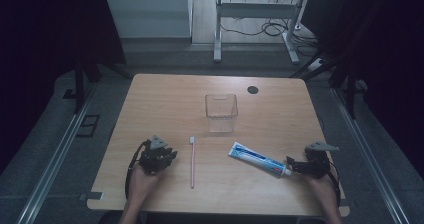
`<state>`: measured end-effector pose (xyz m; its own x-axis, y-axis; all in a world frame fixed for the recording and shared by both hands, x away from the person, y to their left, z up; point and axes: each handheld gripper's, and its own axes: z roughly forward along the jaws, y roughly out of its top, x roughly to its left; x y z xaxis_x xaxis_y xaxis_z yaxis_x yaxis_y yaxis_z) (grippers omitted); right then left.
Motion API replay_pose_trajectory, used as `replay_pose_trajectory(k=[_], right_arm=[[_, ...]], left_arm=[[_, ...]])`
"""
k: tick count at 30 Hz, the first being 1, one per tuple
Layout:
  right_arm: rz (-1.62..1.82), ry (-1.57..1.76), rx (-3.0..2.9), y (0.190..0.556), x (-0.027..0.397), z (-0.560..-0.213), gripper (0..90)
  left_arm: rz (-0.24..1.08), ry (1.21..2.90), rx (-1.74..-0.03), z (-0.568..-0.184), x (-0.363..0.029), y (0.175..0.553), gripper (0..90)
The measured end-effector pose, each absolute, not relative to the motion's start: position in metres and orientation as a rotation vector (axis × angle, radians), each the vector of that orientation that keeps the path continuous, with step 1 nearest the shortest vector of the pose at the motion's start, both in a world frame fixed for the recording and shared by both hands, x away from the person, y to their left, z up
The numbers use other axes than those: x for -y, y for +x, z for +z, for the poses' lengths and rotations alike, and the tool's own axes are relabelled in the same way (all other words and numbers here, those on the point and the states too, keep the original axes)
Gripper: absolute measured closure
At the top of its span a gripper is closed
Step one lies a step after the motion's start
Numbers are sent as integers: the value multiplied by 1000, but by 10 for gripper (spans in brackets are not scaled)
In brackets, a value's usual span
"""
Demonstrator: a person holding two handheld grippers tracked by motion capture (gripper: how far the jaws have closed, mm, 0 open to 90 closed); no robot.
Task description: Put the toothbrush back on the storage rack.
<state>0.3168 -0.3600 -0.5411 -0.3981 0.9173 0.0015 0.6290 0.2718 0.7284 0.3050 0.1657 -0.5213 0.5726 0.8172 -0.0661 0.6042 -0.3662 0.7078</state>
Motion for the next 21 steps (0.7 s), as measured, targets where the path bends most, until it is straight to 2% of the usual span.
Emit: replay_pose_trajectory(k=[5,21], right_arm=[[920,1398,-2125,317,360,-541,152],[920,1396,-2127,317,360,-541,148]], left_arm=[[352,2112,-1095,-519,-159,302,890],[306,2164,-998,-518,-134,296,896]])
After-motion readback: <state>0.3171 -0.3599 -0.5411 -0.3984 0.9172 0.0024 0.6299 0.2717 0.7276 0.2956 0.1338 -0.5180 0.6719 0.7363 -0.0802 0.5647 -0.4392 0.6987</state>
